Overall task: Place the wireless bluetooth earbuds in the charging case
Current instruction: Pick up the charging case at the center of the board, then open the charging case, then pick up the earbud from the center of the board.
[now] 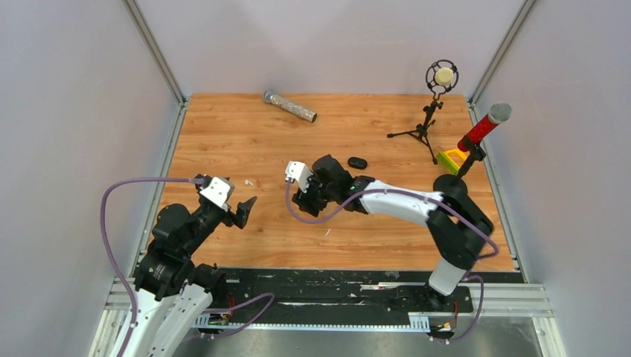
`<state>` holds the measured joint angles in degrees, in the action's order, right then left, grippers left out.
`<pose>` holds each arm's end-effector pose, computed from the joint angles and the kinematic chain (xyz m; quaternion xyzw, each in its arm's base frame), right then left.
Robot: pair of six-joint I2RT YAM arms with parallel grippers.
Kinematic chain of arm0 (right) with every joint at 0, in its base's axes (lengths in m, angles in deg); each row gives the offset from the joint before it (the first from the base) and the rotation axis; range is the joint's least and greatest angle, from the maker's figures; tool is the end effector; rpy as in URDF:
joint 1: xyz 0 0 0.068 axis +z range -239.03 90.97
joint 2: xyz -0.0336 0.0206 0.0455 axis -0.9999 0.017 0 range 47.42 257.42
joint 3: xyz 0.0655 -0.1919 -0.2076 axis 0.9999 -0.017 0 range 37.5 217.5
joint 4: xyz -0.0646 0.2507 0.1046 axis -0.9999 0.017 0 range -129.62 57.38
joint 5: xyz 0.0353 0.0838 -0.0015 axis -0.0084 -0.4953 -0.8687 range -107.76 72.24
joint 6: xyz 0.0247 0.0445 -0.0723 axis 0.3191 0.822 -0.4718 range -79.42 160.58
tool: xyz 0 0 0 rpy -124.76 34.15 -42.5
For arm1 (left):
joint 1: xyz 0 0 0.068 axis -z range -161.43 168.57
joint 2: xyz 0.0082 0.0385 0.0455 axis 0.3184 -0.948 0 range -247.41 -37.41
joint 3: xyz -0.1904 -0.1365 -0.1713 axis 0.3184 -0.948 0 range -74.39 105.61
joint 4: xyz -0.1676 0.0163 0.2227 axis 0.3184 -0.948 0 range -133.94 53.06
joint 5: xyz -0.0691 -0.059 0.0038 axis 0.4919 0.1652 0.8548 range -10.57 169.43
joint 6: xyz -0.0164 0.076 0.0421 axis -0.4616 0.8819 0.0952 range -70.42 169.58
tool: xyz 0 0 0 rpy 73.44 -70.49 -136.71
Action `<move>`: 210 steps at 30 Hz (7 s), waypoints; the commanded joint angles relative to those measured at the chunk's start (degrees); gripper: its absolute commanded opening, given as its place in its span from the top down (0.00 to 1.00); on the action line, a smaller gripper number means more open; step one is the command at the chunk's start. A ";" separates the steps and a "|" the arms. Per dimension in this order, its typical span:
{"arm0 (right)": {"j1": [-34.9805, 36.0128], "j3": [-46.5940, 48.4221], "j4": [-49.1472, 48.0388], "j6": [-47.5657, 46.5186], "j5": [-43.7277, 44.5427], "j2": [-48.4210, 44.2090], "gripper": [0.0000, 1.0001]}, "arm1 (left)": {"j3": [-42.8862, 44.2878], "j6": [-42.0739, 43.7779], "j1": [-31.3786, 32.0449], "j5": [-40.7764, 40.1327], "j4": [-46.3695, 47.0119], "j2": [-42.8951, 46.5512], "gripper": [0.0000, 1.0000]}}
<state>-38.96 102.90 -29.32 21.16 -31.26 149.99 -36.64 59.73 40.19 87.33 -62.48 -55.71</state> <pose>0.2615 0.3413 0.1662 -0.5625 0.7361 0.2008 0.3184 0.1189 -0.0588 0.3304 0.2474 0.7010 -0.1177 0.6585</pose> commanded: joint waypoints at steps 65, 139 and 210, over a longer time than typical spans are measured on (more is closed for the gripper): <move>17.26 -10.14 -38.73 -12.20 14.73 -25.77 0.77 | 6.57 -34.18 -3.37 27.11 12.72 -18.51 0.45; -0.12 4.74 -7.59 5.18 -40.17 -16.24 1.00 | 13.36 -12.35 -1.39 36.98 2.84 -18.70 0.98; -11.24 -5.99 -16.32 15.56 -29.36 -29.87 1.00 | 37.56 10.54 -19.57 -8.39 -42.74 -58.17 0.27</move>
<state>-50.11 95.60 -43.33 35.30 -59.76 122.53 -4.20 68.63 23.19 84.73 -96.88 -110.31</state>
